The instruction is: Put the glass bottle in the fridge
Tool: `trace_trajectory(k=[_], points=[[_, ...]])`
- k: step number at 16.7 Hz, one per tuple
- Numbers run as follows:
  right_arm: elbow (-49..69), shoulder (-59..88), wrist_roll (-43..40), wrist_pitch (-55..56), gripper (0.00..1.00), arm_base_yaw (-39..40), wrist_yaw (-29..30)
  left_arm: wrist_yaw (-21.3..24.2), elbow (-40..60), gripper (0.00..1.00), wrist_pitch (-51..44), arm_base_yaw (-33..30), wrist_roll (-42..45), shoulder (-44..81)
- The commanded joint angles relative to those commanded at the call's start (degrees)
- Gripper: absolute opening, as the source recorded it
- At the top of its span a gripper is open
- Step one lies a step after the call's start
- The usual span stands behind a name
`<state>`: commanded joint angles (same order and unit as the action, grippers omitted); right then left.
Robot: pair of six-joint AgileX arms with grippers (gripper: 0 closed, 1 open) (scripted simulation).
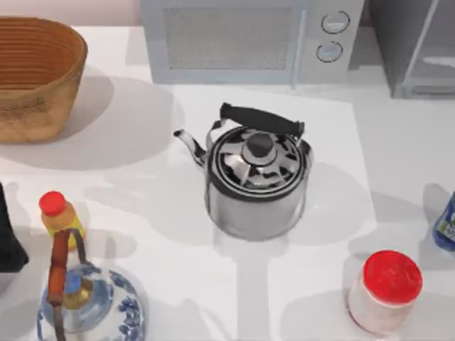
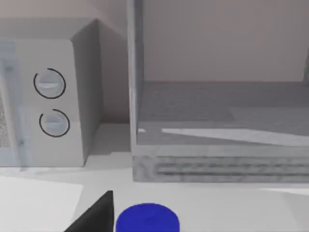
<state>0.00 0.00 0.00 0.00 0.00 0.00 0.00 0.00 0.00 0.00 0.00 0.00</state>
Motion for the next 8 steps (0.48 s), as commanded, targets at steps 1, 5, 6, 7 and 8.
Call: trace_trajectory(k=[1,5,6,7,8], points=[[0.0,0.0,0.0,0.0,1.0,0.0,0.0,0.0,0.0,1.0,0.0,0.0,0.0,0.0],[1.76,3.54,-3.34,-0.82,1.0,-1.99,-3.79,0.0,0.0,1.0,0.0,0.0,0.0,0.0],[2.86,5.82,-5.5,-1.22,1.0,-3.11,-6.23,0.0,0.0,1.0,0.0,0.0,0.0,0.0],[4.18,8.64,-8.2,-1.63,1.0,-4.41,-9.25,0.0,0.0,1.0,0.0,0.0,0.0,0.0],[5.69,12.03,-11.42,-2.02,1.0,-5.87,-12.87,0.0,0.0,1.0,0.0,0.0,0.0,0.0]])
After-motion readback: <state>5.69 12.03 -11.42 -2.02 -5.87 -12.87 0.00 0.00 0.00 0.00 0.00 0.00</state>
